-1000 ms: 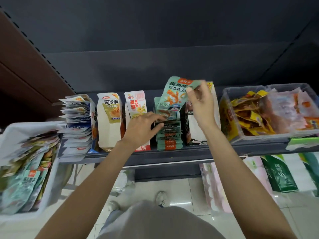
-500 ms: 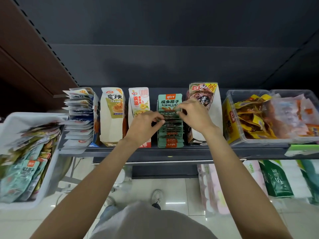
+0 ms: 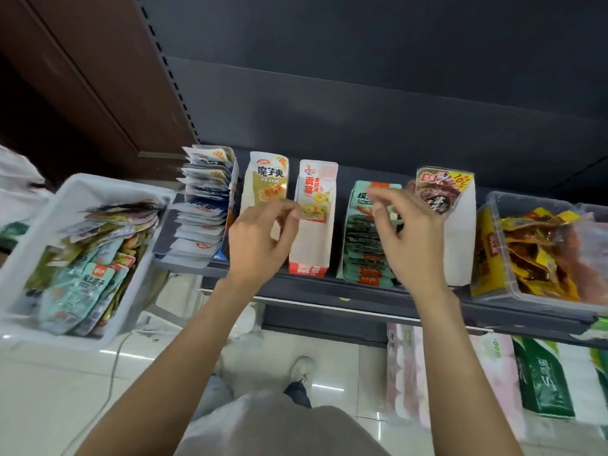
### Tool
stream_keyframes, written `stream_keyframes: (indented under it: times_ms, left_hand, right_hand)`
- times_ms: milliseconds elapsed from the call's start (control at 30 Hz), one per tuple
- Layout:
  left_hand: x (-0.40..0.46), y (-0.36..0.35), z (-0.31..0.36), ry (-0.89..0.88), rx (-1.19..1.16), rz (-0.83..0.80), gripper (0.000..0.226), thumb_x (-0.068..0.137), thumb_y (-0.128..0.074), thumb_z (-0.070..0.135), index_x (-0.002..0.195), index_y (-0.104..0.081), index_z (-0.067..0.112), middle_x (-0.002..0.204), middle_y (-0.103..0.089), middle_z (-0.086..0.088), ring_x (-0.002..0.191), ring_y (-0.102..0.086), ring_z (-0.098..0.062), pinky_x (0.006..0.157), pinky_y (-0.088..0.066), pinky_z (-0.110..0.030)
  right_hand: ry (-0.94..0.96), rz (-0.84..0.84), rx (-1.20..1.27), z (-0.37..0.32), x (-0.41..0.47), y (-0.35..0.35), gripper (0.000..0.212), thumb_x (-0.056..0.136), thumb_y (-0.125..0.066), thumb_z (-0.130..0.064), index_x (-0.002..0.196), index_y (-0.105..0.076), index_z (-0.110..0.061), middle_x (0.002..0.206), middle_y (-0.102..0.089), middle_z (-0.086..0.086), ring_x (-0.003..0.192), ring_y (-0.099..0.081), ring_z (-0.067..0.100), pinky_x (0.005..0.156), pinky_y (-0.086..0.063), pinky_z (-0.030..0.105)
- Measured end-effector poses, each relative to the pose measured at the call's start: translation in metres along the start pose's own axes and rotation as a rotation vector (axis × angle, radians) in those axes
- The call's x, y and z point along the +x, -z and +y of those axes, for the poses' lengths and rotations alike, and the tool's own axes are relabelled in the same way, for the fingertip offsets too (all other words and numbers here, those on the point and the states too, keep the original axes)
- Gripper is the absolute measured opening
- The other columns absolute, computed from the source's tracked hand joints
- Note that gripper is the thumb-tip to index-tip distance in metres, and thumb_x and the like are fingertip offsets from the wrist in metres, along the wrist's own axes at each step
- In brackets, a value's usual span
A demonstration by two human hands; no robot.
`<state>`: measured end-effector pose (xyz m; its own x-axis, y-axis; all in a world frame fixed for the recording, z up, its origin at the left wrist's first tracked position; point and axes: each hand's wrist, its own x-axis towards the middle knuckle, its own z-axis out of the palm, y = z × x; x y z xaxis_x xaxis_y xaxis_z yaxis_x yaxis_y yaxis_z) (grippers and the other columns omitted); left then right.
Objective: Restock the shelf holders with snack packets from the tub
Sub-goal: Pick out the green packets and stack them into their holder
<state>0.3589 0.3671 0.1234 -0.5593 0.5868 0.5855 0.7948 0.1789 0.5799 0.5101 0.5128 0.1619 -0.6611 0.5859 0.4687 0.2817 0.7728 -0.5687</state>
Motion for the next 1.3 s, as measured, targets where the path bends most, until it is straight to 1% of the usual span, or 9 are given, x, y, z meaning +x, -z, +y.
stream_keyframes:
  times_ms: [133,267,367,467,600,867,1067,1200,1300]
  left_hand:
    - [-0.028,0.073,-0.046,0.052,0.104,0.155,0.028,0.095,-0.045,0.022,0.086,-0.067,0.006,0.064,-0.055,0.006,0.055,-0.043,-0.006,0.052,-0.032,-0.016]
    - [-0.061,0.147,-0.114,0.294,0.264,0.044,0.021,0.092,-0.050,0.029,0.090,-0.066,0.016,0.066,-0.054,0.012,0.054,-0.048,-0.006,0.051,-0.028,-0.006]
    - [-0.093,0.193,-0.184,0.579,0.378,-0.159,0.015,0.090,-0.058,0.029,0.101,-0.066,0.022,0.083,-0.068,0.009,0.073,-0.063,-0.013,0.055,-0.044,-0.021]
    - [-0.123,0.230,-0.249,0.817,0.362,-0.290,0.026,0.090,-0.062,0.027,0.115,-0.062,0.019,0.108,-0.068,0.001,0.093,-0.065,-0.019,0.078,-0.054,-0.035]
    - [-0.149,0.248,-0.311,0.910,0.348,-0.367,0.042,0.087,-0.066,0.030,0.125,-0.056,0.015,0.123,-0.061,-0.007,0.105,-0.061,-0.022,0.086,-0.051,-0.038]
    - [-0.151,0.196,-0.341,0.901,0.443,-0.870,0.098,0.069,-0.073,0.058,0.146,-0.022,0.023,0.145,-0.027,-0.008,0.132,-0.026,-0.031,0.102,-0.042,-0.046]
    - [-0.154,0.235,-0.367,0.846,0.092,-0.826,0.053,0.093,-0.054,0.040,0.140,-0.045,0.018,0.142,-0.044,-0.008,0.126,-0.045,-0.027,0.106,-0.036,-0.043]
    - [-0.156,0.263,-0.375,1.077,-0.110,-0.480,0.027,0.102,-0.036,0.023,0.105,-0.055,0.004,0.101,-0.064,-0.017,0.091,-0.063,-0.032,0.083,-0.052,-0.045]
    - [-0.159,0.269,-0.374,1.097,-0.076,-0.400,0.025,0.102,-0.035,0.023,0.104,-0.053,0.005,0.102,-0.065,-0.011,0.085,-0.062,-0.023,0.067,-0.049,-0.028]
  right_hand:
    - [0.092,-0.119,0.128,-0.070,-0.009,-0.056,0.019,0.093,-0.056,-0.016,0.105,-0.071,-0.015,0.088,-0.073,-0.002,0.078,-0.067,0.014,0.069,-0.054,0.034]
    - [0.155,-0.288,0.164,-0.135,-0.016,-0.130,0.018,0.093,-0.056,-0.021,0.102,-0.071,-0.019,0.086,-0.073,-0.007,0.071,-0.064,0.005,0.062,-0.049,0.019]
    - [0.176,-0.459,0.177,-0.179,-0.019,-0.191,0.018,0.094,-0.056,-0.021,0.107,-0.069,-0.019,0.087,-0.073,-0.007,0.072,-0.065,0.005,0.059,-0.052,0.021]
    - [0.148,-0.630,0.159,-0.214,-0.026,-0.259,0.022,0.094,-0.055,-0.020,0.114,-0.065,-0.021,0.090,-0.071,-0.006,0.076,-0.066,0.011,0.060,-0.054,0.029]
    - [0.042,-0.814,0.112,-0.234,-0.037,-0.347,0.026,0.093,-0.052,-0.015,0.116,-0.063,-0.020,0.106,-0.070,-0.003,0.089,-0.066,0.015,0.070,-0.054,0.035]
    - [-0.184,-0.986,-0.065,-0.233,-0.050,-0.432,0.051,0.090,-0.055,-0.004,0.138,-0.042,-0.014,0.142,-0.045,0.006,0.128,-0.045,0.024,0.103,-0.037,0.035]
    - [0.049,-1.010,-0.149,-0.231,-0.048,-0.435,0.043,0.086,-0.056,0.002,0.126,-0.050,-0.015,0.132,-0.053,0.003,0.122,-0.049,0.020,0.099,-0.033,0.025]
    - [0.298,-1.108,-0.249,-0.233,-0.051,-0.444,0.047,0.090,-0.060,-0.010,0.134,-0.046,-0.016,0.144,-0.043,0.002,0.136,-0.034,0.021,0.114,-0.019,0.031]
    - [0.461,-1.155,-0.352,-0.238,-0.057,-0.450,0.063,0.089,-0.056,-0.001,0.145,-0.034,-0.018,0.155,-0.028,0.004,0.143,-0.021,0.020,0.118,-0.011,0.036]
